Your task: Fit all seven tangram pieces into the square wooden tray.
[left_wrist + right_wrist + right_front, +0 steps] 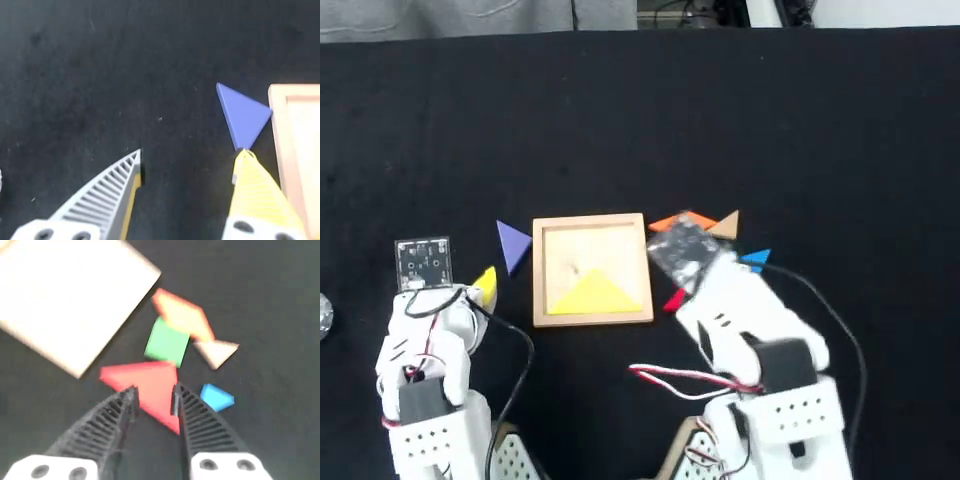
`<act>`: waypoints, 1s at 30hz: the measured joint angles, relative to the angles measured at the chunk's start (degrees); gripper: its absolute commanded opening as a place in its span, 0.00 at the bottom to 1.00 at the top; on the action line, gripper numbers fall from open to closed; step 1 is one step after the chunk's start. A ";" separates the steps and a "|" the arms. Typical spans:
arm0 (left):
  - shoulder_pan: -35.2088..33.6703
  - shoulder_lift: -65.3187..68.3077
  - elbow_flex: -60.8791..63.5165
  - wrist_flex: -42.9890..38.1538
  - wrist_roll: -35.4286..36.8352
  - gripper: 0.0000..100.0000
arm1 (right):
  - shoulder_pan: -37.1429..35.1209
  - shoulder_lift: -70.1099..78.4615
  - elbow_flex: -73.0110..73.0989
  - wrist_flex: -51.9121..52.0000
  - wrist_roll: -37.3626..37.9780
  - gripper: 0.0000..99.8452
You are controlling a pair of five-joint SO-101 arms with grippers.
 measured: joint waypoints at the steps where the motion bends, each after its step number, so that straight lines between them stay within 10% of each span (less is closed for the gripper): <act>1: 0.00 -0.09 0.00 0.00 0.00 0.29 | 0.00 3.16 -2.37 2.55 3.25 0.12; 13: 0.00 -0.26 0.00 0.00 0.00 0.29 | 3.25 41.32 -13.27 6.86 38.95 0.33; 30: 0.00 -0.26 0.26 -1.41 0.00 0.29 | 5.71 65.76 -19.96 -5.27 46.95 0.34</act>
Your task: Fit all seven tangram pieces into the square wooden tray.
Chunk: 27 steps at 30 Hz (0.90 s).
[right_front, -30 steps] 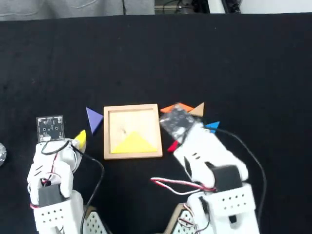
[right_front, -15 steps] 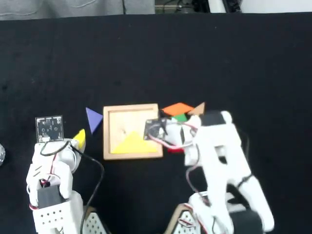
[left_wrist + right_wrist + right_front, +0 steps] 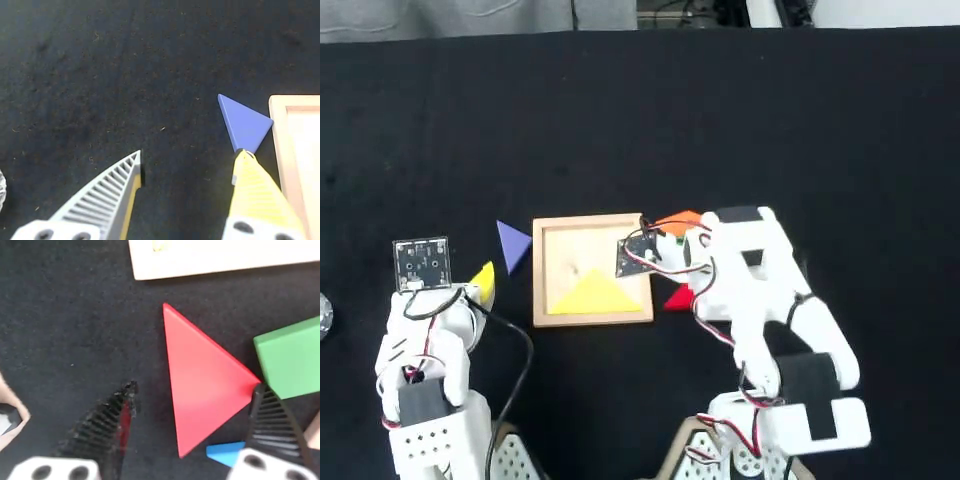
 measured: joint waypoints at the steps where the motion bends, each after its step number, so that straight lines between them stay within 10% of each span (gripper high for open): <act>1: 0.00 0.00 0.09 0.00 0.00 0.29 | 0.00 0.35 0.00 -0.70 0.00 0.34; 27: 0.00 0.00 0.09 0.00 0.00 0.29 | 0.88 4.75 -3.69 -1.85 0.35 0.34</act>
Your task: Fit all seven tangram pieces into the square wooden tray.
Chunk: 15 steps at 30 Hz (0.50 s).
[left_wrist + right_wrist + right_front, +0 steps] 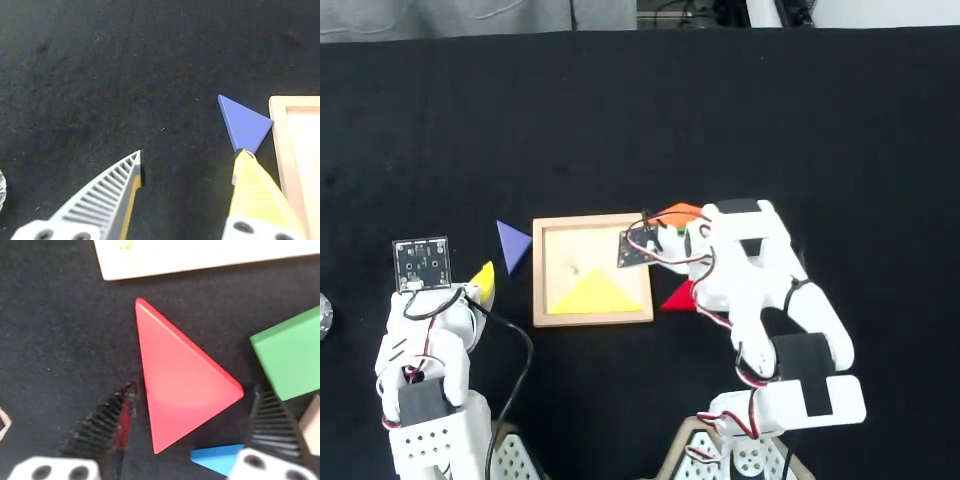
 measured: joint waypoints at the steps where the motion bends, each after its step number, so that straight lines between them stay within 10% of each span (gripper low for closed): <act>1: 0.00 0.00 0.00 0.00 0.00 0.29 | 0.00 0.00 0.00 0.00 0.00 0.34; 15: 0.00 0.00 0.00 0.00 0.00 0.29 | 0.00 0.00 1.85 -3.25 0.00 0.34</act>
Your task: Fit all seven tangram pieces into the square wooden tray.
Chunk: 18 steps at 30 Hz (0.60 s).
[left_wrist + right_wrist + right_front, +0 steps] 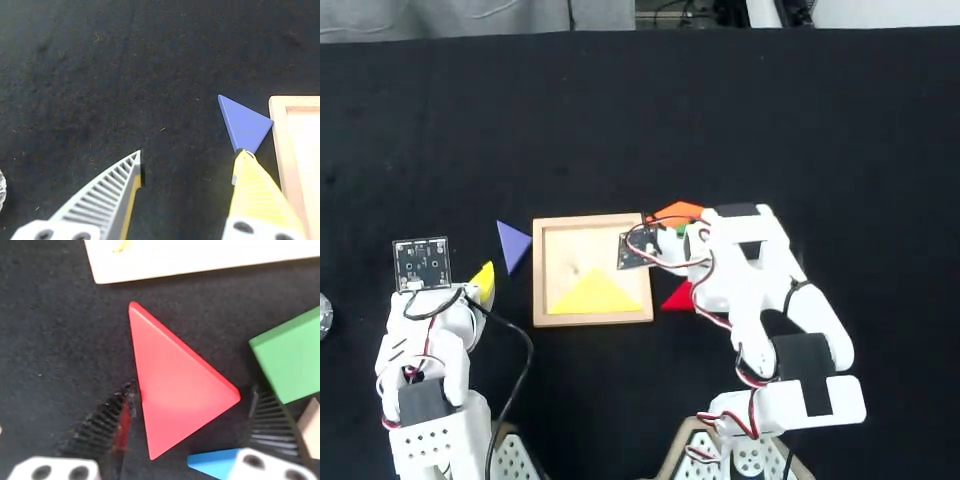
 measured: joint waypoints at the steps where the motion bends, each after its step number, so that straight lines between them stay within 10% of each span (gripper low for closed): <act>1: 0.00 0.00 0.00 0.00 0.00 0.29 | 0.00 0.00 0.09 0.00 0.00 0.34; 18: 0.00 0.00 0.00 0.00 0.00 0.29 | 0.00 0.00 0.00 -0.62 0.00 0.15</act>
